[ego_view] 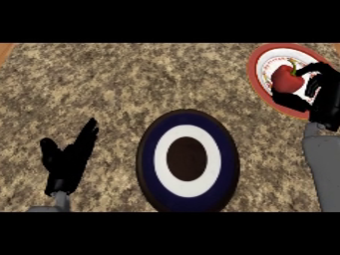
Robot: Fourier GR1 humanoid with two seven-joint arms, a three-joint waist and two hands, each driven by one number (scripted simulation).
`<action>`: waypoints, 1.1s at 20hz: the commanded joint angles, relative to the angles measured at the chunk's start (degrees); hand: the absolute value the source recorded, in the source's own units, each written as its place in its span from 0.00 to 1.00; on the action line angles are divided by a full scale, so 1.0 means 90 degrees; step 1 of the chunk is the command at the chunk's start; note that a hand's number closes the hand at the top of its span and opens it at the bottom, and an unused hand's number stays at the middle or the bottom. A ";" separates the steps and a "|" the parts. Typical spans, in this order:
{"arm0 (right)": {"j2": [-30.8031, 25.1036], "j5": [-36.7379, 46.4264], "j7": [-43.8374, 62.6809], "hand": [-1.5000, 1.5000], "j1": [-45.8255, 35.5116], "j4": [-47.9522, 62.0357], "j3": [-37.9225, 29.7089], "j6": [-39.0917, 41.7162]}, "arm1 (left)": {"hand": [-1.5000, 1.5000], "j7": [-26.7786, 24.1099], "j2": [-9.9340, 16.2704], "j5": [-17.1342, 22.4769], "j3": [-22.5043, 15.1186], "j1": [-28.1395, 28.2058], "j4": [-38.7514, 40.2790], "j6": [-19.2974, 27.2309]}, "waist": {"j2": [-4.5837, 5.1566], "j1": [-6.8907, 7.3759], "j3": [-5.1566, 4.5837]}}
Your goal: Pick the bell pepper from the plate and place it in the plate
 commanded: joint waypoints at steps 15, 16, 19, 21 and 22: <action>-0.2005 -0.0352 -0.1576 0.00 -0.2240 0.5637 -0.1059 0.0701 | 0.50 0.0005 -0.0275 -0.0079 -0.0253 -0.0284 0.0263 -0.0156 | 0.0241 0.0472 -0.0019; -0.2033 -0.0385 -0.1497 0.00 -0.2328 0.5820 -0.1069 0.0936 | 0.50 0.0137 -0.0068 -0.0031 -0.0223 -0.0160 0.0075 -0.0307 | 0.0226 0.0549 -0.0009; -0.1792 -0.0590 -0.2079 0.00 -0.2302 0.6104 -0.1192 0.1235 | 0.50 -0.0024 -0.0247 -0.0210 -0.0255 -0.0314 0.0390 -0.0096 | 0.0257 0.0460 0.0008; -0.1854 -0.0777 -0.2456 0.00 -0.2380 0.6147 -0.1364 0.1446 | 0.50 -0.0157 -0.0237 -0.0233 -0.0286 -0.0171 0.0424 -0.0146 | 0.0255 0.0471 0.0014; -0.2001 -0.0918 -0.2620 0.00 -0.2372 0.6189 -0.1513 0.1609 | 0.50 0.0032 -0.0231 -0.0240 -0.0275 -0.0244 0.0148 -0.0051 | 0.0236 0.0470 0.0022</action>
